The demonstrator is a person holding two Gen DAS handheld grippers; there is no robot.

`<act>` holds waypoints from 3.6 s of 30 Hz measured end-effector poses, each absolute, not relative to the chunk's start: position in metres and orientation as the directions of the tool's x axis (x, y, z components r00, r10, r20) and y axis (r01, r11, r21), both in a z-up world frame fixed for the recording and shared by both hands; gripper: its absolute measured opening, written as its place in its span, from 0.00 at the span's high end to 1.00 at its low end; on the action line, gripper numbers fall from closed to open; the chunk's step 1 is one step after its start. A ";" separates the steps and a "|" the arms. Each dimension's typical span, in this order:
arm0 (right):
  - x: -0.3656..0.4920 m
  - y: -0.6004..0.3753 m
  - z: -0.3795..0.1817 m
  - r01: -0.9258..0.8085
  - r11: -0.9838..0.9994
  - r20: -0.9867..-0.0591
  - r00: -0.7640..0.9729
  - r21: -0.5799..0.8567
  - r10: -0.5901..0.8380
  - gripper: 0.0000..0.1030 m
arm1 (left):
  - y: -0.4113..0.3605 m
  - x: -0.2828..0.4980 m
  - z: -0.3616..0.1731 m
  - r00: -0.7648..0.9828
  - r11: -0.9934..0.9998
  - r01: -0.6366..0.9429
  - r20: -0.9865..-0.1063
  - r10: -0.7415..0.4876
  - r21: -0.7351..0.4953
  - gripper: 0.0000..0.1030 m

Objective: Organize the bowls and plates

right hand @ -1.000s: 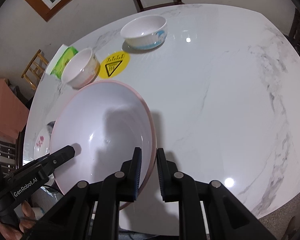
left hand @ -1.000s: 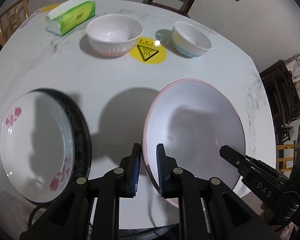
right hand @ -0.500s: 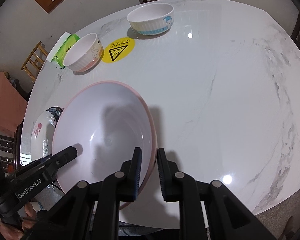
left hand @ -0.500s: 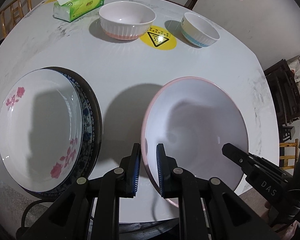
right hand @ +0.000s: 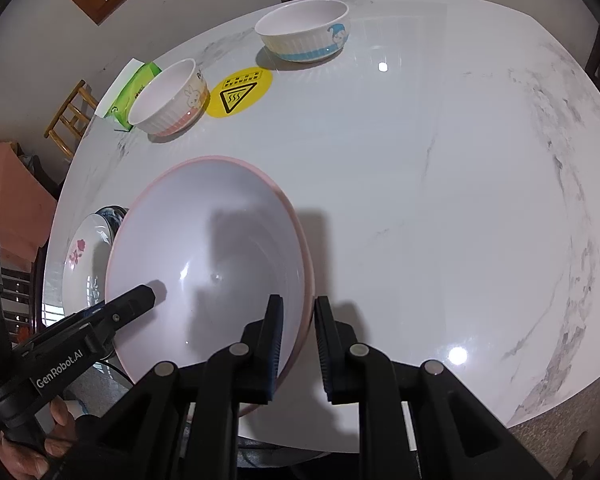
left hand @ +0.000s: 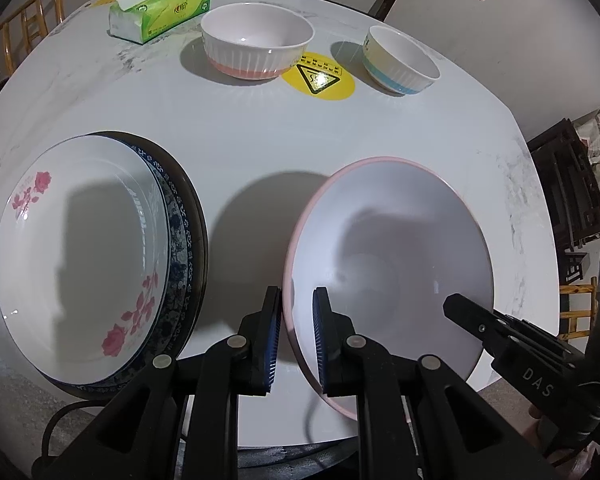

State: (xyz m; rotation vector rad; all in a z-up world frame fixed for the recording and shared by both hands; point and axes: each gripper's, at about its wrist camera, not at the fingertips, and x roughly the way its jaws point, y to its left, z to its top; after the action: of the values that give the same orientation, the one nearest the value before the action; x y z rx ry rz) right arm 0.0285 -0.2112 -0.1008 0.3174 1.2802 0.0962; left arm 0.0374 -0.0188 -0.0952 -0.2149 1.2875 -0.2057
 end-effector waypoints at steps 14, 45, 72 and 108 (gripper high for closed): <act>0.032 -0.224 -0.072 0.095 0.950 -0.901 0.358 0.297 0.245 0.78 | 0.014 0.039 -0.071 0.337 0.947 0.010 -0.891 -0.305 -0.321 0.69; 0.153 -0.139 -0.031 -0.061 0.941 -0.861 0.387 0.332 0.328 0.78 | 0.092 0.159 -0.047 0.438 0.950 -0.111 -0.873 -0.217 -0.291 0.58; 0.272 -0.101 -0.113 0.110 0.952 -0.925 0.293 0.286 0.244 0.78 | 0.064 0.259 -0.110 0.354 0.958 -0.112 -0.911 -0.211 -0.265 0.61; 0.238 -0.085 -0.102 0.053 0.953 -0.922 0.275 0.297 0.272 0.85 | 0.059 0.210 -0.092 0.366 0.979 -0.061 -0.916 -0.162 -0.197 0.88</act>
State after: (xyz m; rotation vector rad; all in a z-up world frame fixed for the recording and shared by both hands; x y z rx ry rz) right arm 0.2379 -0.0848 -0.1018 0.2930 1.2890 0.1499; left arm 0.2099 0.0589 -0.0919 -0.2104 1.1964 -0.0656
